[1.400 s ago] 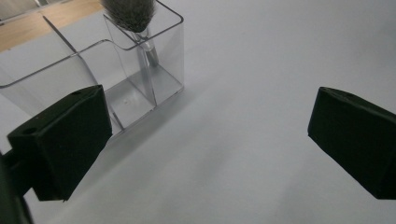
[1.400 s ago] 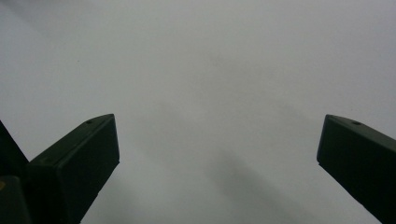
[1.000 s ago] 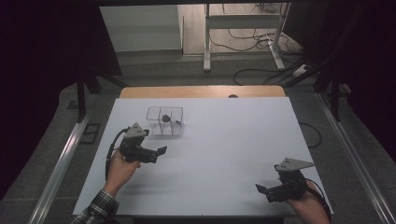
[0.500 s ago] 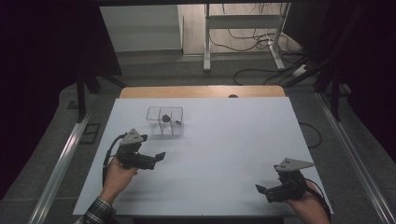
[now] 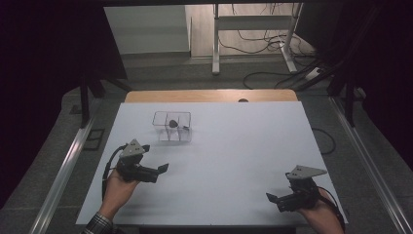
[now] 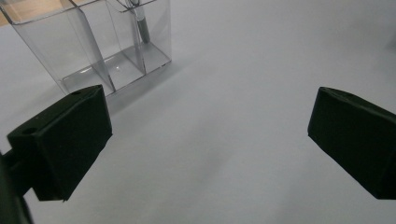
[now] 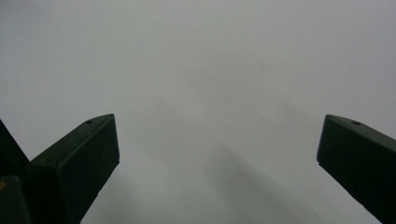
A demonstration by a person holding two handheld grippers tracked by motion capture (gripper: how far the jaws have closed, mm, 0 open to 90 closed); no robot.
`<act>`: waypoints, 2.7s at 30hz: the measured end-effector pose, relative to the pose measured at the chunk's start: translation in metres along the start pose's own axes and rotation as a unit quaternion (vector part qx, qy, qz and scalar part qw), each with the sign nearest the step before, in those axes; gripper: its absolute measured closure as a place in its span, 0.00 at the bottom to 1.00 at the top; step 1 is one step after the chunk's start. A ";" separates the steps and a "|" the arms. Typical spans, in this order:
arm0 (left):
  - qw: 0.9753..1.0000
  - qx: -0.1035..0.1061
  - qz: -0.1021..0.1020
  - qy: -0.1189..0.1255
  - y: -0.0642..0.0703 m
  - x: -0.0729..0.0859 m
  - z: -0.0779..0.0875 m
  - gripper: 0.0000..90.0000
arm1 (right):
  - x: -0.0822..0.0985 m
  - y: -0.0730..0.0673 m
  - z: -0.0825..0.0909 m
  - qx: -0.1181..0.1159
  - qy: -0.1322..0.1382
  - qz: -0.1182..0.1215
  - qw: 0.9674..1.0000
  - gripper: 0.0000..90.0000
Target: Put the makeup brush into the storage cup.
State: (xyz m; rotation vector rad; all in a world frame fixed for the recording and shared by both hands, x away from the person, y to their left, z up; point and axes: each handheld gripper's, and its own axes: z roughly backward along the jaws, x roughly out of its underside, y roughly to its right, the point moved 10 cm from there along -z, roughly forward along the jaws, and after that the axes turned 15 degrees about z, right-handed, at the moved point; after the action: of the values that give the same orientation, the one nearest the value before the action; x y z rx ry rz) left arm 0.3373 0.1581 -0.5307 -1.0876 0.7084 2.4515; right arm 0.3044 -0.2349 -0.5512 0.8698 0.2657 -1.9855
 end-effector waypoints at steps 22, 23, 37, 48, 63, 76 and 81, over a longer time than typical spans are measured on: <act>1.000 -0.004 0.008 0.007 -0.002 0.010 0.012 0.00 | 0.000 0.000 -0.001 0.001 -0.001 0.001 1.000 0.00; 1.000 -0.004 0.008 0.008 -0.002 0.010 0.013 0.00 | 0.000 0.000 -0.001 0.001 -0.001 0.001 1.000 0.00; 1.000 -0.006 0.014 0.011 -0.004 0.016 0.022 0.00 | 0.000 0.000 -0.001 0.001 -0.001 0.001 1.000 0.00; 1.000 -0.013 0.011 0.009 -0.005 0.024 0.028 0.00 | 0.001 0.000 -0.001 0.000 -0.002 0.001 1.000 0.00; 1.000 -0.024 0.007 0.008 -0.007 0.032 0.036 0.00 | 0.001 0.000 -0.001 0.001 -0.002 0.000 1.000 0.00; 0.999 -0.039 0.006 0.004 -0.012 0.042 0.046 0.00 | 0.000 0.000 0.000 0.002 0.000 -0.006 1.000 0.00; 0.999 -0.045 0.008 0.003 -0.014 0.046 0.049 0.00 | -0.001 0.001 0.000 0.005 0.004 -0.007 1.000 0.00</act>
State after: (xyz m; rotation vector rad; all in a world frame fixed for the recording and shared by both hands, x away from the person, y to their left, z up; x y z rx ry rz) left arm 0.2866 0.2037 -0.5418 -1.1262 0.6145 2.5163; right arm 0.3057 -0.2351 -0.5504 0.8850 0.2683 -1.9975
